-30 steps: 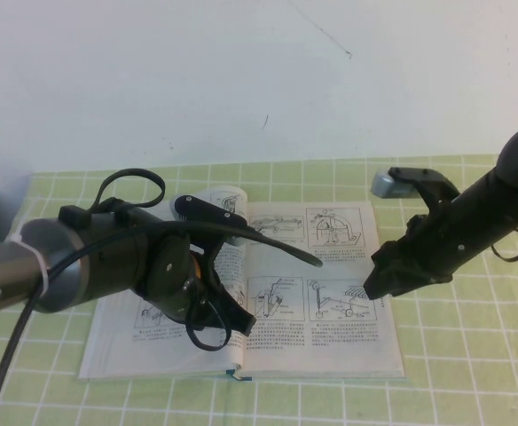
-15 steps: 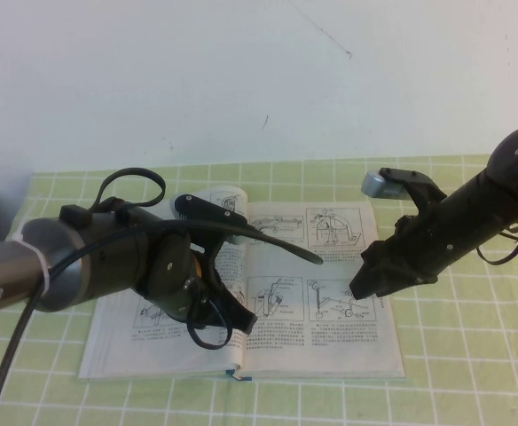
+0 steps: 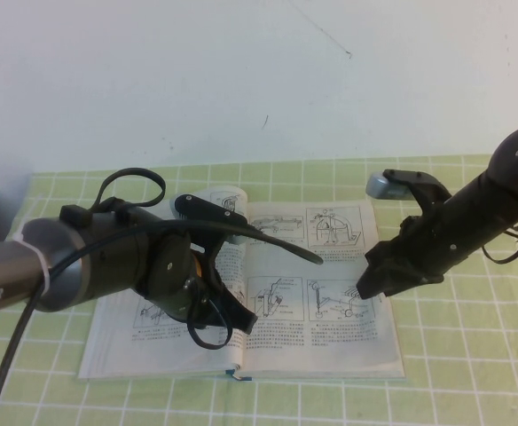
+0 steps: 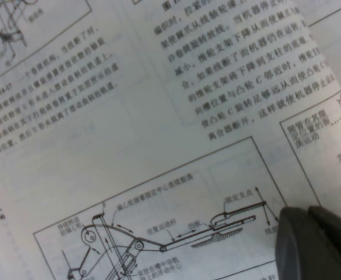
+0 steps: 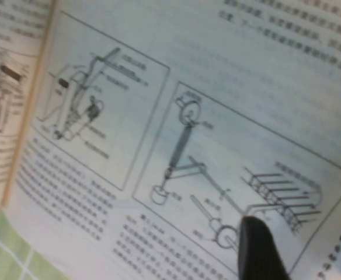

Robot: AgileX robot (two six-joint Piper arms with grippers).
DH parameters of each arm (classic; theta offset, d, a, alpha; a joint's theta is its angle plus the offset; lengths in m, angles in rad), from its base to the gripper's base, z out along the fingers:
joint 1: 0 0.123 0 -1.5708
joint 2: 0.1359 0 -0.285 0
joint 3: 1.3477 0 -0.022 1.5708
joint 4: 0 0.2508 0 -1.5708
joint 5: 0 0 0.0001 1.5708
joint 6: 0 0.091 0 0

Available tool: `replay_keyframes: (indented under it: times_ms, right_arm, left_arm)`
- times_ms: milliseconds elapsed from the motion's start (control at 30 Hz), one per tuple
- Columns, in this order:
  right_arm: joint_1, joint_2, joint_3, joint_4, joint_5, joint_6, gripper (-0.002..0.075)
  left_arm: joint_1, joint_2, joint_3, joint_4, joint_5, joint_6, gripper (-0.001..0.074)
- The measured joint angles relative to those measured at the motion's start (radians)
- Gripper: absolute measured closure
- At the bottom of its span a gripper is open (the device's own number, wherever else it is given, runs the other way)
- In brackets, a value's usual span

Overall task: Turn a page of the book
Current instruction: Open the closed book

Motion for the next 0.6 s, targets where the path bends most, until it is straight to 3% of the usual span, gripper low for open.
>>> replay_keyframes:
  times_ms: [300,600]
  right_arm:
    - [0.0,0.0,0.0,0.189,0.022,-0.12,0.0392]
    - [0.0,0.002,0.0,0.111,0.034,-0.07,0.0392]
  left_arm:
    - [0.0,0.0,0.0,-0.002,0.0,0.0,0.0738]
    - [0.0,0.0,0.0,-0.002,-0.001,0.0,0.0738]
